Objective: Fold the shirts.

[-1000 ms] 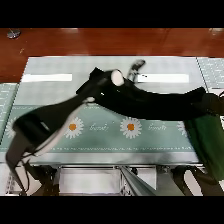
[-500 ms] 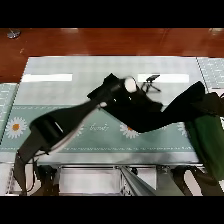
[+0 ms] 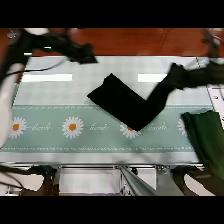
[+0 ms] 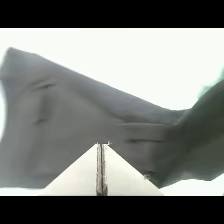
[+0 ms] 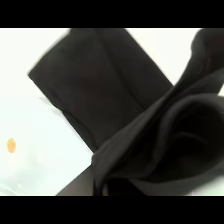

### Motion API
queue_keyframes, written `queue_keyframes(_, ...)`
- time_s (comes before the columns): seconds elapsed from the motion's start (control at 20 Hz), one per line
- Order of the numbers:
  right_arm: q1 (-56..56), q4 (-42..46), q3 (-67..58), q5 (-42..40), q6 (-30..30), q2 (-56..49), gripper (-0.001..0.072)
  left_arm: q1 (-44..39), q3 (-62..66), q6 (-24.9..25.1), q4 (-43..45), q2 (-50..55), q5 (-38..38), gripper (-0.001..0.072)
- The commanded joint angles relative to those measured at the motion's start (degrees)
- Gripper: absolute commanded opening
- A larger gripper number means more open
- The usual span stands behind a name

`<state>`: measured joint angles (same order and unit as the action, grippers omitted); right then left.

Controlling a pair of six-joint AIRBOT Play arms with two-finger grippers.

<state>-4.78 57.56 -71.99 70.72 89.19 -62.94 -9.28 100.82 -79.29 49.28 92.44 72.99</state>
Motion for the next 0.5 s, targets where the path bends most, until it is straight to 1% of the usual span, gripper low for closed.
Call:
queue_keyframes(0.0, -9.62, -0.15, -14.25, -3.02, 0.46, -17.94, 0.0039, 9.60, -17.57, 3.28, 4.09, -17.03, -7.56, 0.0014)
queue_keyframes(0.05, -11.47, -0.39, -18.62, -2.99, 0.79, -22.75, 0.0039, 10.97, -25.73, 4.79, 4.09, -23.52, -10.12, 0.0014)
queue_keyframes(0.15, -14.62, -0.70, -27.17, -2.84, 1.57, -31.76, 0.0039, 11.91, -40.76, 6.10, 4.09, -35.21, -15.04, 0.0015)
queue_keyframes(0.25, -16.92, -0.76, -34.62, -1.88, 3.13, -39.56, 0.0039, 11.85, -52.68, 5.20, 3.41, -44.17, -19.34, 0.0015)
queue_keyframes(0.35, -18.51, -1.20, -39.43, -1.53, 3.78, -45.07, 0.0039, 11.74, -61.00, 5.09, 1.64, -49.57, -21.51, 0.0015)
queue_keyframes(0.45, -19.54, -1.29, -42.38, -1.36, 4.76, -48.96, 0.0039, 11.74, -65.59, 5.11, -0.52, -51.12, -21.59, 0.0015)
